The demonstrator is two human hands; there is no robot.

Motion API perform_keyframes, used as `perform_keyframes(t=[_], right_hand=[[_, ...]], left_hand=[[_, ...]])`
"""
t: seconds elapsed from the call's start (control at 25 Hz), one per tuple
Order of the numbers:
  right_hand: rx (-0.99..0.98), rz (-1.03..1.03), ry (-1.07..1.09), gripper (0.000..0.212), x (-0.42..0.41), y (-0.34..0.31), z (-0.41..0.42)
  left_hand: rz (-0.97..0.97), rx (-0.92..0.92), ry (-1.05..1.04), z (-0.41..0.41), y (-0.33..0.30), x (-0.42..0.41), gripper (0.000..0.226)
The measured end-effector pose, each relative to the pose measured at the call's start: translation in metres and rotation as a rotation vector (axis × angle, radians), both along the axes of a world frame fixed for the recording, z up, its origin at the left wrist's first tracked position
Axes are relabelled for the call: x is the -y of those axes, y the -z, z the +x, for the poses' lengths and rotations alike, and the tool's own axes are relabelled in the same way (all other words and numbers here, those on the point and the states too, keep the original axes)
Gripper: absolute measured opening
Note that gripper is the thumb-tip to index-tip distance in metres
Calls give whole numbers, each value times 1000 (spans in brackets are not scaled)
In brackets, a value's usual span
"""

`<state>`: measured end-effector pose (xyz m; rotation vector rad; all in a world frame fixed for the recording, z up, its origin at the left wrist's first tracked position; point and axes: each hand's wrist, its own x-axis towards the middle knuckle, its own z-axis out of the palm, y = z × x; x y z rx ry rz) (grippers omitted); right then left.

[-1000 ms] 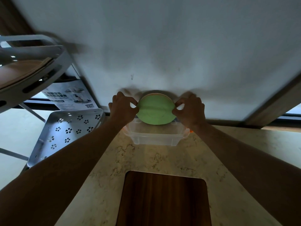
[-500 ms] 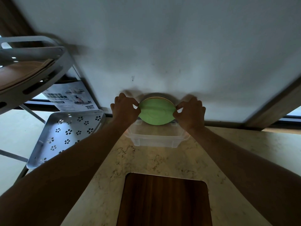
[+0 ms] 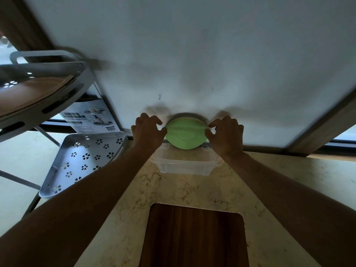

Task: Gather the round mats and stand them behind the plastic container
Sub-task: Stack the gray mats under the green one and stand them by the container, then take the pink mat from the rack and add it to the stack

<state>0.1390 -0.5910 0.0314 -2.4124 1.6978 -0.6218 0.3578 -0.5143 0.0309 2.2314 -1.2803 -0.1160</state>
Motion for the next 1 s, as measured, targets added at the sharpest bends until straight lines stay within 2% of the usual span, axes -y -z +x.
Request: perform_keyframes(t=[0.28,0.44,0.56,0.72,0.88,1.0], right_hand=[[154,138,-223,35,-52,-63,27],[251,193,-258,27,-91,-99,60],[304,305,-304,25,-126,-126,91],[346,334,-373,31,-162,-150,126],[304,298,-461,45,-191,-168,159],[201,283,-525,41,-205,-180,183]], left_hand=[[-54,-24,-11,15,-56,-65,27],[-51,-13,-10,18,-95,-120,25],[-11,32,50,17,-118,-169,22],[-10,128,91,31,-150,-221,20],[-102,185,24,59,-182,-263,14],[-195,227,-14,82,-196,-282,10]])
